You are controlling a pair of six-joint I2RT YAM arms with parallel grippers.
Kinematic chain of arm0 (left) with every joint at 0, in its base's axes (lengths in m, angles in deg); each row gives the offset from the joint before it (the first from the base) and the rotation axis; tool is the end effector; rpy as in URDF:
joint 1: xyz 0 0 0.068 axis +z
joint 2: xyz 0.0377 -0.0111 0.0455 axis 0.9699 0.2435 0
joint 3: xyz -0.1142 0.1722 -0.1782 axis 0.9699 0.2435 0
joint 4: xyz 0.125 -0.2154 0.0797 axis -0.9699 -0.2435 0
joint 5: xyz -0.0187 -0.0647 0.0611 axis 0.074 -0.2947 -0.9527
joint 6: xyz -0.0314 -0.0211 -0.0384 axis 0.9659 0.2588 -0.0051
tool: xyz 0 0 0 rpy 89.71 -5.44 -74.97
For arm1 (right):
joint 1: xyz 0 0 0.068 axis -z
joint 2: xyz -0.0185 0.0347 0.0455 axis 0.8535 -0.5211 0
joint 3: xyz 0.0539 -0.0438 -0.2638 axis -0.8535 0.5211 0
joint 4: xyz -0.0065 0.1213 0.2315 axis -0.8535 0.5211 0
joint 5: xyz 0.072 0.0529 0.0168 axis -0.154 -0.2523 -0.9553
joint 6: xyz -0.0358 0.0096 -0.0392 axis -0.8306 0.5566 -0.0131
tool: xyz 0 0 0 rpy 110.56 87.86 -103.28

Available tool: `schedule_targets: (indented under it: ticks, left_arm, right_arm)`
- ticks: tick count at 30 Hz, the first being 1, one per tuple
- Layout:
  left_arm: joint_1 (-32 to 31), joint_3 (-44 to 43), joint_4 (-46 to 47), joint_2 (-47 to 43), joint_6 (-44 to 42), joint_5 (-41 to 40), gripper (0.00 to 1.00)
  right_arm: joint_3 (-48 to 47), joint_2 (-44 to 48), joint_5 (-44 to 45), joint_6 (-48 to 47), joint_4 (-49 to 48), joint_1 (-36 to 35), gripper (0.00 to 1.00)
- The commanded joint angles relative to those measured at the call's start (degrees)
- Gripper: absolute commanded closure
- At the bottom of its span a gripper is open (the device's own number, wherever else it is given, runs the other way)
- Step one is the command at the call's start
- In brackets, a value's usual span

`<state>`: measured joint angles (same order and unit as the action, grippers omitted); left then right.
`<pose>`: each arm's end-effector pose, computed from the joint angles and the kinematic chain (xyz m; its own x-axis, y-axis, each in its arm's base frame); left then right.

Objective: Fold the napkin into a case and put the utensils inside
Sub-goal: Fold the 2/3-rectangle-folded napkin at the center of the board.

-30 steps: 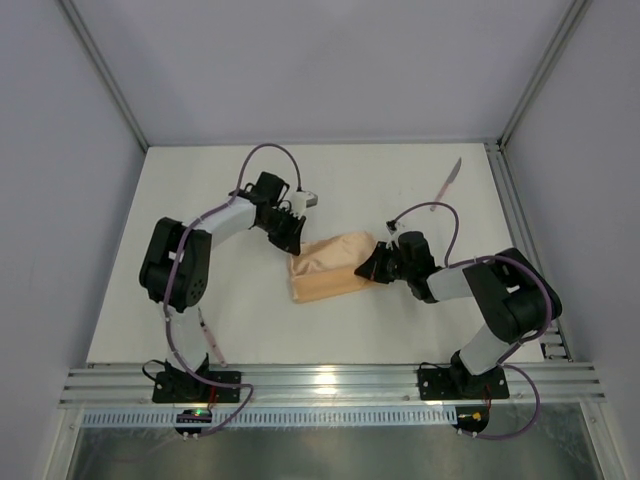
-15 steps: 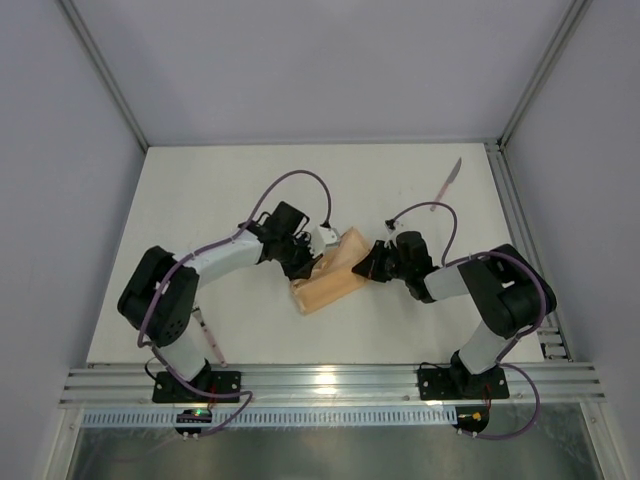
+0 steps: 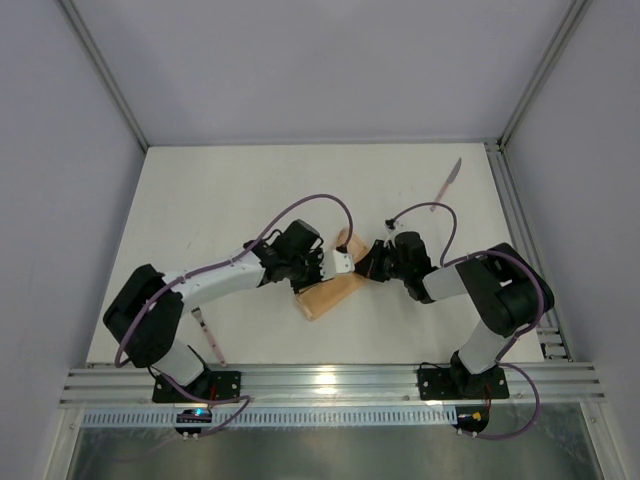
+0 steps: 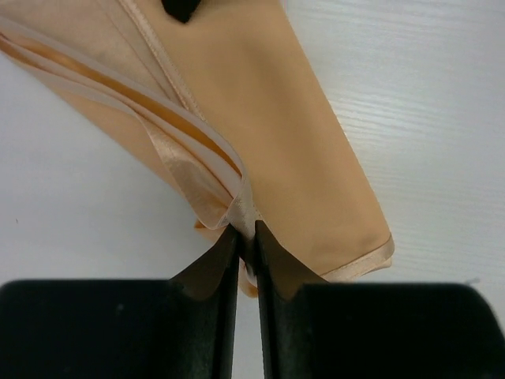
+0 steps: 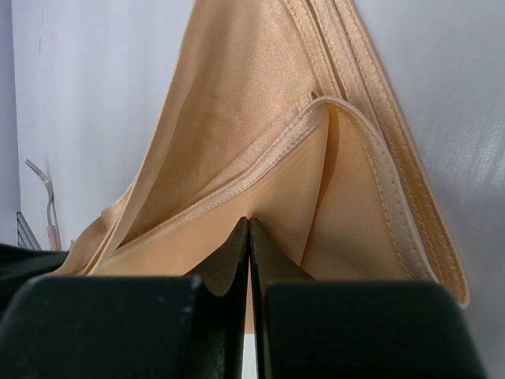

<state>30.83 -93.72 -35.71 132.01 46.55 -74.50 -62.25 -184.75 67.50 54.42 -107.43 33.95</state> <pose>0.2163 -0.2297 0.2015 -0.0965 0.8069 -0.5827 0.9748 0.1950 0.1086 0.2525 0.1291 0.1094 -0.7897 0.2919 -0.5396 -0.1998 0.7092 0.6761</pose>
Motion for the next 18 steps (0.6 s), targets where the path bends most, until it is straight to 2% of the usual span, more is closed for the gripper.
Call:
schedule_targets:
  ticks: [1, 12, 18]
  left_arm:
    - [-3.25, 0.46, 0.45, -1.68, -2.89, 1.62, 0.86]
    - [-10.37, 3.18, -1.14, 2.11, -6.42, 1.98, 0.88]
    - [-11.61, 4.24, -1.32, 4.22, -6.50, 0.84, 0.90]
  right_arm:
    - [1.19, -2.28, 4.85, -1.54, 5.39, -0.58, 0.96]
    - [1.80, -2.90, 4.59, 0.48, 3.20, -0.58, 0.96]
    - [1.63, -1.06, 4.23, 0.75, 3.63, -0.41, 0.96]
